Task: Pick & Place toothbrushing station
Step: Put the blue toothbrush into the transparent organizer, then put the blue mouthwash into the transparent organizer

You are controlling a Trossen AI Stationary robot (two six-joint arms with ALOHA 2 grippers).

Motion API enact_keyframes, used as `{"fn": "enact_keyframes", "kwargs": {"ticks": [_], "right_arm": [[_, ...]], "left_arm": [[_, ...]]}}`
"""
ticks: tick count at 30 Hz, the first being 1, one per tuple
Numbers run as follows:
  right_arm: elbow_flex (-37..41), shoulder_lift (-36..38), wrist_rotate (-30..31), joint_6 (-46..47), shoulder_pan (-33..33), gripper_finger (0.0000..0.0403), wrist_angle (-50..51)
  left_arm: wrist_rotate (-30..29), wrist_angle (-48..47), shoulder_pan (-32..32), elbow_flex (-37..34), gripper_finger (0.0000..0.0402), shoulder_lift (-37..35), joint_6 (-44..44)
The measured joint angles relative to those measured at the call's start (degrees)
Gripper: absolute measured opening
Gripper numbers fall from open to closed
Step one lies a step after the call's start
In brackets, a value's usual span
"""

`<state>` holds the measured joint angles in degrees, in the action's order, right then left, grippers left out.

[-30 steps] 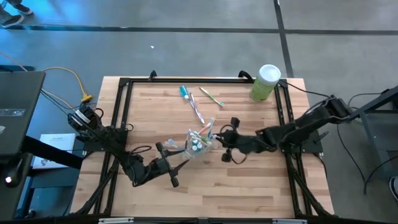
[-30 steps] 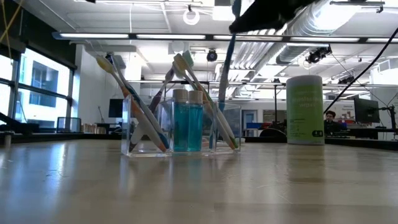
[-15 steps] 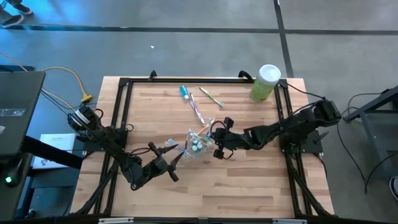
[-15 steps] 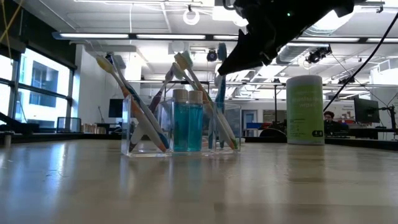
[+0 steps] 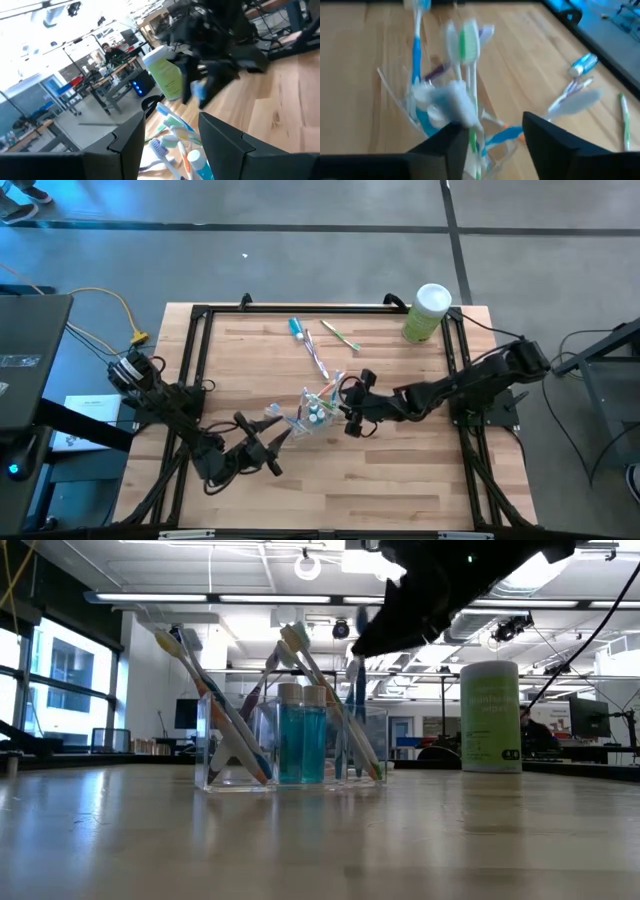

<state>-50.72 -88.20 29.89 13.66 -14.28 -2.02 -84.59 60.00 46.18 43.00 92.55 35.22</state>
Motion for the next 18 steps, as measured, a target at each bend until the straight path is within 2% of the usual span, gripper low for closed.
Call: {"fn": "enact_keyframes", "kwargs": {"ticks": [7,13,18], "right_arm": [[0.0,5.4,0.1,-1.0,-2.5,0.0220,0.3],[0.0,9.2,0.1,-3.3,-6.6,0.0224,0.7],[0.0,10.8,0.1,-3.4,-10.1,0.0224,2.2]], "left_arm": [[0.3,2.1,1.8,0.0,0.0179,0.0,9.0],[0.1,6.5,2.1,0.0,0.0179,0.0,24.0],[-2.1,6.5,1.8,0.0,0.0179,0.0,28.2]]}}
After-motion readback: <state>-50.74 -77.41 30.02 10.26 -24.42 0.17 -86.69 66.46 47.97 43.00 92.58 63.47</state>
